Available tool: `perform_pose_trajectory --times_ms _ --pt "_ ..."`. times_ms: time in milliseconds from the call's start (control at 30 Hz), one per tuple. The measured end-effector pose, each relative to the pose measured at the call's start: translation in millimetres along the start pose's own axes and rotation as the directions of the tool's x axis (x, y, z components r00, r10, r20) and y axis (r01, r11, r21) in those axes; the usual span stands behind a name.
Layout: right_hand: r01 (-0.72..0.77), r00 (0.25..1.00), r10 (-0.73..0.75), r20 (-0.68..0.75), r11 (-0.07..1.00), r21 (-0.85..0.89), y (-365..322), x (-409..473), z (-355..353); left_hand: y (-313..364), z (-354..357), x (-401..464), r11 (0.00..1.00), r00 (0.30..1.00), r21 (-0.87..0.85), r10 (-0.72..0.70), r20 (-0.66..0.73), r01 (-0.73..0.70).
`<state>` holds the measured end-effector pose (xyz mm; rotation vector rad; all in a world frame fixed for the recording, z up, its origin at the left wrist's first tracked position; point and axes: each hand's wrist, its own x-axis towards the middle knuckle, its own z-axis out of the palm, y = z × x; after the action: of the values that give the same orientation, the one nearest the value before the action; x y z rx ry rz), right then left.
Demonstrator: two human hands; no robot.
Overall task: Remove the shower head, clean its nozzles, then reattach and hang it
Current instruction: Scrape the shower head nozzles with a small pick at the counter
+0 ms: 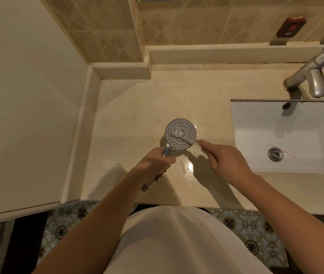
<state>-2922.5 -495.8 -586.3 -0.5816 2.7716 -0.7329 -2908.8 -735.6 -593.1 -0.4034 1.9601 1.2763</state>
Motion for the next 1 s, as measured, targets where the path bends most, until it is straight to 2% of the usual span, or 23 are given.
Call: perform_pose_trajectory --times_ms 67,100,233,400,533,667,800,900,933,1000 --pt "-0.065 0.992 0.070 -0.109 0.997 0.046 6 5 -6 0 -1 0 1.000 1.000 -0.009 0.000 -0.006 0.000" --pt "-0.054 0.993 0.059 -0.103 0.997 0.048 7 5 -8 0 -1 0 1.000 1.000 -0.011 -0.001 -0.010 0.001" --pt "0.094 0.989 -0.093 0.115 0.996 -0.001 -2 -3 -8 -1 0 0 1.000 1.000 0.014 0.000 -0.011 0.000" --pt "-0.019 0.999 0.019 -0.036 1.000 0.014 9 9 -15 0 0 -1 1.000 1.000 -0.001 0.007 -0.013 -0.007" --pt "0.092 0.989 -0.089 0.121 0.996 -0.019 -3 5 -14 0 -1 -1 1.000 1.000 0.020 -0.004 -0.012 0.004" --pt "0.026 0.999 -0.026 -0.032 1.000 -0.010 5 17 -18 -1 -1 -1 1.000 1.000 -0.009 -0.016 -0.009 0.016" --pt "0.061 0.995 -0.062 0.077 0.998 0.011 -2 12 -14 0 -1 -3 0.997 1.000 -0.079 0.001 0.010 0.000" --pt "-0.072 0.996 0.076 -0.056 0.995 0.062 4 17 -15 0 -2 -1 0.993 1.000 -0.115 -0.004 0.018 0.006" --pt "-0.103 0.992 0.109 -0.066 0.991 0.087 5 19 -14 -1 -1 0 0.991 1.000 -0.136 -0.008 0.017 0.010" --pt "-0.049 0.999 0.049 0.003 0.994 0.100 1 16 -11 -2 -1 0 0.985 1.000 -0.171 -0.016 0.014 0.018"
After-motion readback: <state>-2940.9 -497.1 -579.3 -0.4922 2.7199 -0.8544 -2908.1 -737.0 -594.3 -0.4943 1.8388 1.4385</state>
